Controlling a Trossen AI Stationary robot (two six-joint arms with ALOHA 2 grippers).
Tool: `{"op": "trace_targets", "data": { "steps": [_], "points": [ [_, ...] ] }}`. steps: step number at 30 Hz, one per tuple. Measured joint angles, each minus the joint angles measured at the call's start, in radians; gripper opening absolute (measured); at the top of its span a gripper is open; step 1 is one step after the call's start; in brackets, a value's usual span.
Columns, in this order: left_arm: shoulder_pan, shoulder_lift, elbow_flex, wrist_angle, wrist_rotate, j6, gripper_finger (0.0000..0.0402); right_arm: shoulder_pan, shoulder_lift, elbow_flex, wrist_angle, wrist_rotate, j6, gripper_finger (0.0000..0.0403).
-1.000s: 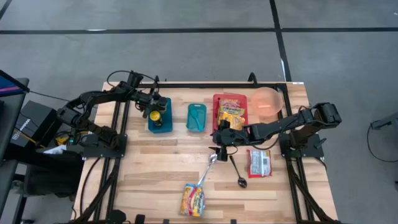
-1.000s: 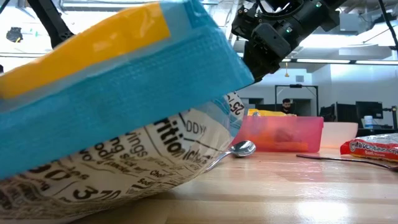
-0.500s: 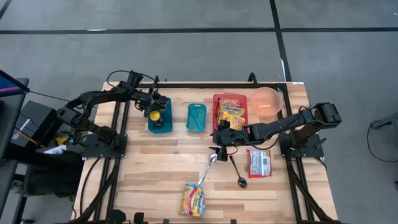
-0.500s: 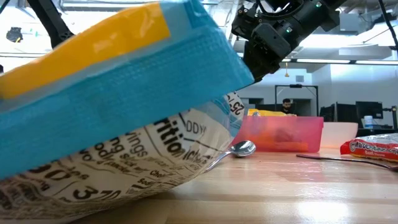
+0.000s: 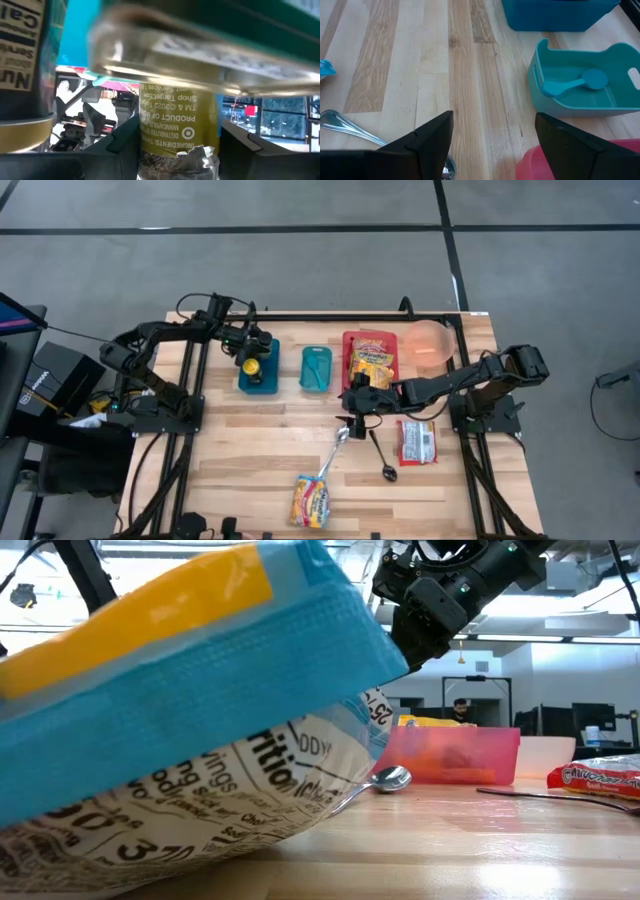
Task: Pick & Place Food Item
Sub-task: Put the black spice bottle into the blue bin
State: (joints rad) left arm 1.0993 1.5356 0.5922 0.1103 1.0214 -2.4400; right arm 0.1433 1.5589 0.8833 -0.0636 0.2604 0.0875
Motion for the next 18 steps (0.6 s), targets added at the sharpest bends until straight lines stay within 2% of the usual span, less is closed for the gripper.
{"op": "trace_targets", "data": {
  "steps": [18],
  "points": [
    [-0.009,0.0,0.0,-0.074,-0.029,0.024,0.0189,0.0,0.0,0.0,0.0,0.0,0.0,0.0276]
  ]
}}
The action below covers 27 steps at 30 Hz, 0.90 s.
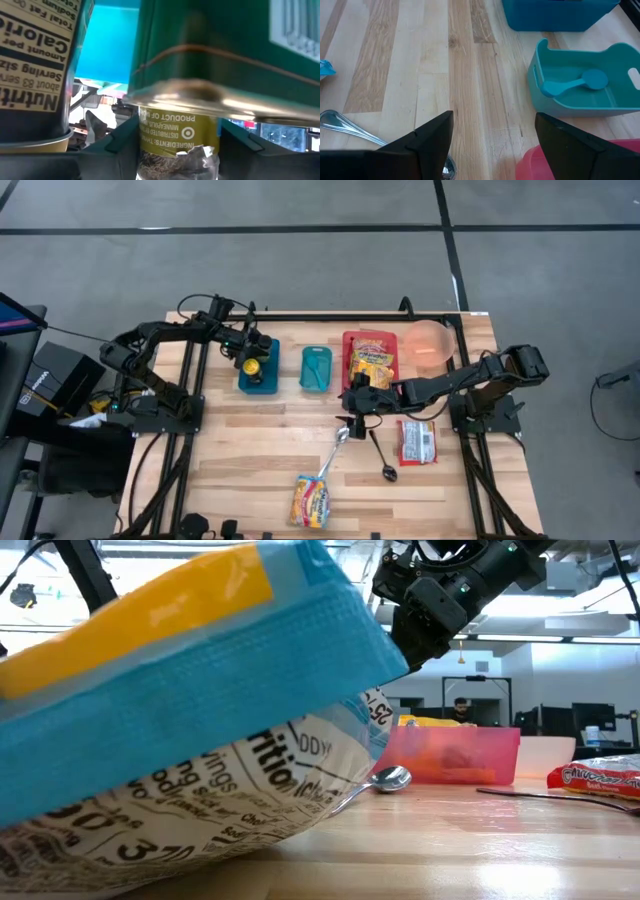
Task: Pick & Place Food Item
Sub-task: Put the black spice bottle into the blue bin, then put the silver spoon into the green bin
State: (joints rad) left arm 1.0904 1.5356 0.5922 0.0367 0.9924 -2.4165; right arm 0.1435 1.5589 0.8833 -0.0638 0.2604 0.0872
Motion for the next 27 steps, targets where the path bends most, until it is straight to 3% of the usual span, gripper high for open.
{"op": "trace_targets", "data": {
  "steps": [8,19,27],
  "points": [
    [0.0,0.0,0.0,-0.022,-0.001,0.001,0.0229,0.0,0.0,0.0,0.0,0.0,0.0,0.0276],
    [-0.002,0.0,0.0,-0.022,-0.017,0.002,0.0219,0.0,0.0,0.0,0.0,0.0,0.0,0.0276],
    [-0.011,-0.001,0.0,-0.022,-0.026,0.001,0.0237,0.0,0.0,0.0,0.0,0.0,0.0,0.0276]
  ]
}}
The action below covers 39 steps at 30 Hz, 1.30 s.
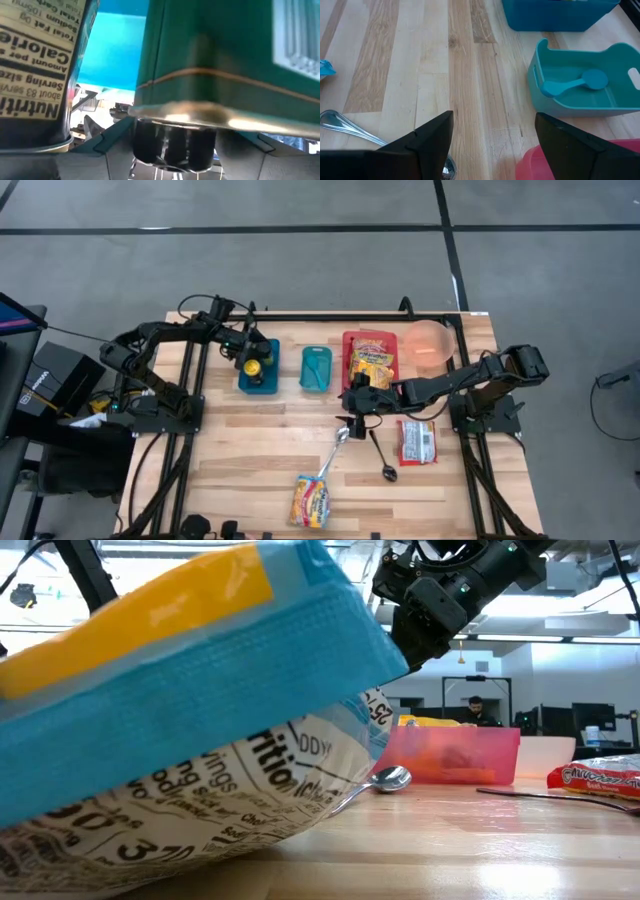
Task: Pick & Place Food Item
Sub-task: Put the silver spoon into the green bin
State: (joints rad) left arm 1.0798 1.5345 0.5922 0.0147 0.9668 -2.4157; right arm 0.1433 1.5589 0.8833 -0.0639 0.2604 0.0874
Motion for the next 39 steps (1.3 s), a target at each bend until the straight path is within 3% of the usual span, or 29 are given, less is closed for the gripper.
{"op": "trace_targets", "data": {
  "steps": [11,24,39],
  "points": [
    [-0.008,0.0,0.0,0.006,-0.025,0.0,0.0233,0.0,0.0,0.0,0.0,0.0,0.0,0.0276],
    [-0.008,-0.022,0.0,0.061,0.016,0.014,0.0285,0.0,0.0,0.0,0.0,0.0,0.0,0.0276],
    [-0.054,-0.245,0.0,0.046,0.014,0.027,0.0294,0.0,0.0,0.0,0.0,0.0,0.0,0.0276]
  ]
}}
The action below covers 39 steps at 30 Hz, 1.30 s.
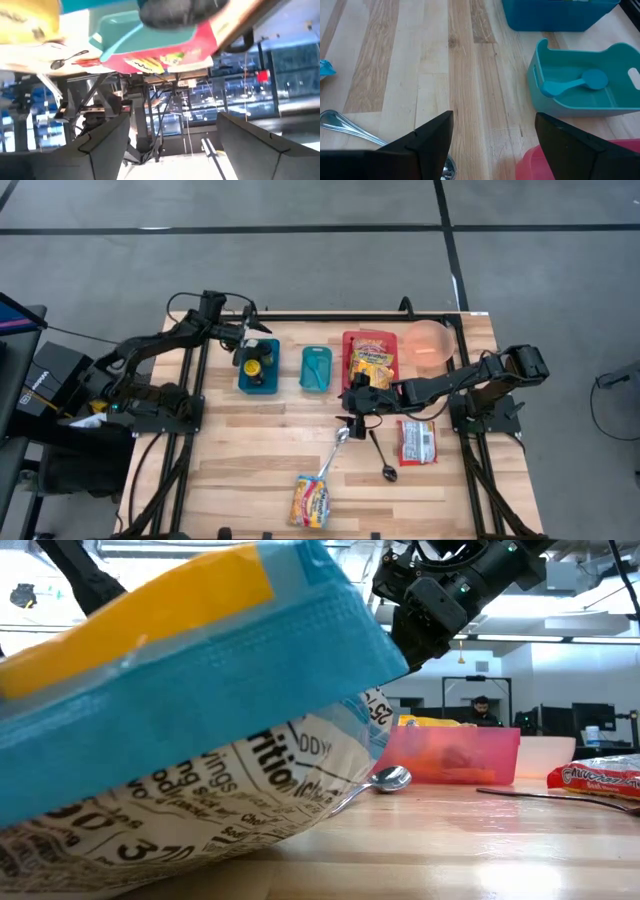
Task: Pick & Place Food Item
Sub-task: Put the silver spoon into the green bin
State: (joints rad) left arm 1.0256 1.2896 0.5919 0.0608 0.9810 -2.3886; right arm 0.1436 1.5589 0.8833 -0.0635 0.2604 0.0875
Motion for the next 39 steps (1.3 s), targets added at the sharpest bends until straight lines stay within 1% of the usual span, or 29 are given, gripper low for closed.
{"op": "trace_targets", "data": {
  "steps": [6,10,12,14,17,19,20,22,26,28,29,31,35,39],
  "points": [
    [-0.048,-0.12,0.0,0.0,-0.065,0.06,0.0289,0.0,0.0,0.0,0.0,0.0,0.0,0.0276],
    [-0.105,-0.187,0.0,0.014,-0.138,0.147,0.0261,0.0,0.0,0.0,0.0,0.0,0.0,0.0276],
    [-0.134,-0.214,0.0,0.04,-0.17,0.225,0.0237,0.0,0.0,0.0,0.0,0.0,0.0,0.0276],
    [-0.16,-0.232,0.0,0.074,-0.208,0.346,0.0207,0.0,0.0,0.0,0.0,0.0,0.0,0.0276],
    [-0.194,-0.251,0.0,0.162,-0.27,0.597,0.0154,0.0,0.0,0.0,0.0,0.0,0.0,0.0276],
    [-0.216,-0.255,0.0,0.218,-0.283,0.784,0.0119,0.0,0.0,0.0,0.0,0.0,0.0,0.0276],
    [-0.225,-0.258,0.0,0.239,-0.284,0.828,0.0103,0.0,0.0,0.0,0.0,0.0,0.0,0.0276],
    [-0.242,-0.264,0.0,0.261,-0.283,0.867,0.0073,0.0,0.0,0.0,0.0,0.0,0.0,0.0276],
    [-0.271,-0.263,0.0,0.253,-0.277,0.871,0.0024,0.0,0.0,0.0,0.0,0.0,0.0,0.0276],
    [-0.279,-0.263,0.0,0.254,-0.277,0.887,0.0007,0.0,0.0,0.0,0.0,0.0,0.0,0.0276],
    [-0.285,-0.263,0.0,0.254,-0.277,0.928,0.0004,0.0,0.0,0.0,0.0,0.0,0.0,0.0276],
    [-0.293,-0.263,0.0,0.267,-0.277,1.093,0.0006,0.0,0.0,0.0,0.0,0.0,0.0,0.0276],
    [-0.308,-0.263,0.0,0.336,-0.277,1.503,0.0004,0.0,0.0,0.0,0.0,0.0,0.0,0.0276],
    [-0.328,-0.263,0.0,0.348,-0.278,1.862,0.0002,0.0,0.0,0.0,0.0,0.0,0.0,0.0276]
  ]
}}
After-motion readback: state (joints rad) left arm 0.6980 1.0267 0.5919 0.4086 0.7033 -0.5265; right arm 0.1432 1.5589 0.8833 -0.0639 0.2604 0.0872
